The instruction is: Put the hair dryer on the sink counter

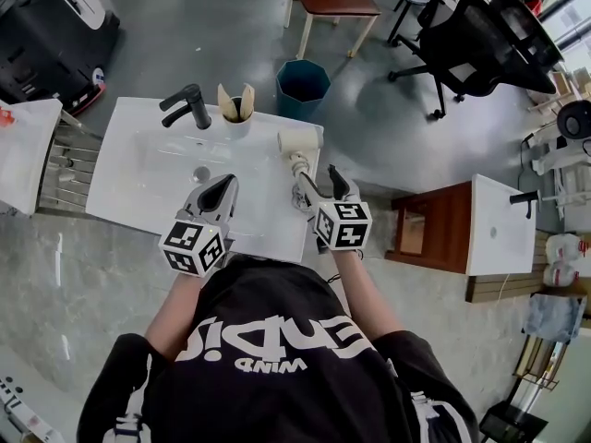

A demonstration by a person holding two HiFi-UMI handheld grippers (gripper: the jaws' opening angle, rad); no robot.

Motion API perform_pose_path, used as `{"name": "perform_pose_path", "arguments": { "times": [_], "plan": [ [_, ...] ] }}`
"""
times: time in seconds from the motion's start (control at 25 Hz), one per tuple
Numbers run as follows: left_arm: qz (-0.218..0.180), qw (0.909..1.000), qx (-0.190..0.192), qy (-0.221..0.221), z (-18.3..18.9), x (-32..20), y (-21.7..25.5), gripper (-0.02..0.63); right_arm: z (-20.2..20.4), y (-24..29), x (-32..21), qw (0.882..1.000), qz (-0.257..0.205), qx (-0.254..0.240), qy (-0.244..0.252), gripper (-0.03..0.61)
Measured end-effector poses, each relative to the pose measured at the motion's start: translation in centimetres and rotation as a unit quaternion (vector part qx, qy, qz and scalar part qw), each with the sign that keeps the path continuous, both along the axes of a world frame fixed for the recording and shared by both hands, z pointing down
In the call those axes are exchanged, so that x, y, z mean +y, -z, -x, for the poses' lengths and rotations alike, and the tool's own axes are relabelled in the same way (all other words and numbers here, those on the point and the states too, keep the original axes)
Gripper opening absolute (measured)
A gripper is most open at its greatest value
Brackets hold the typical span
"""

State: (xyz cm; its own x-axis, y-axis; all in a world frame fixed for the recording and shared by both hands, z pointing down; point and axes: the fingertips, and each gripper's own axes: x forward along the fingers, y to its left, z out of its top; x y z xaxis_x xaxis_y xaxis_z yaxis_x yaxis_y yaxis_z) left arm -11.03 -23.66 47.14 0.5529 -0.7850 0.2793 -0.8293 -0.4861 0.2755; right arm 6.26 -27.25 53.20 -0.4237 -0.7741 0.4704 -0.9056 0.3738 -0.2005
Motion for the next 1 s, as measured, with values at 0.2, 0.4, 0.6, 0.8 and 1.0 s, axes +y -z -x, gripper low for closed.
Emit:
{"name": "perform_pose_path", "arguments": {
  "times": [0.2,0.4,0.6,0.8,1.0],
  "plan": [
    [-0.003,1.0,0.002,-0.004,-0.2,0.5,0.5,0.009,-1.2,2.6,2.1,1.0,-0.016,-0.022,-0.001,0.298],
    [-0.007,0.9999,0.007,-0.002,0.1,1.1,1.0,0.009,-1.7,4.3,4.9,0.999,-0.035,-0.037,0.005,0.292],
    [-0.01,0.9999,0.007,0.001,0.4,1.6,1.4,0.009,-2.8,4.9,7.2,0.998,-0.053,-0.035,0.005,0.231],
    [-0.015,0.9999,0.0,0.003,0.4,1.8,1.4,0.009,-3.3,4.7,7.6,0.997,-0.063,-0.035,-0.006,0.128],
    [-0.021,0.9998,-0.002,0.006,0.3,2.1,1.4,0.009,-3.1,4.9,7.4,0.996,-0.081,-0.03,-0.021,0.057]
  ]
}}
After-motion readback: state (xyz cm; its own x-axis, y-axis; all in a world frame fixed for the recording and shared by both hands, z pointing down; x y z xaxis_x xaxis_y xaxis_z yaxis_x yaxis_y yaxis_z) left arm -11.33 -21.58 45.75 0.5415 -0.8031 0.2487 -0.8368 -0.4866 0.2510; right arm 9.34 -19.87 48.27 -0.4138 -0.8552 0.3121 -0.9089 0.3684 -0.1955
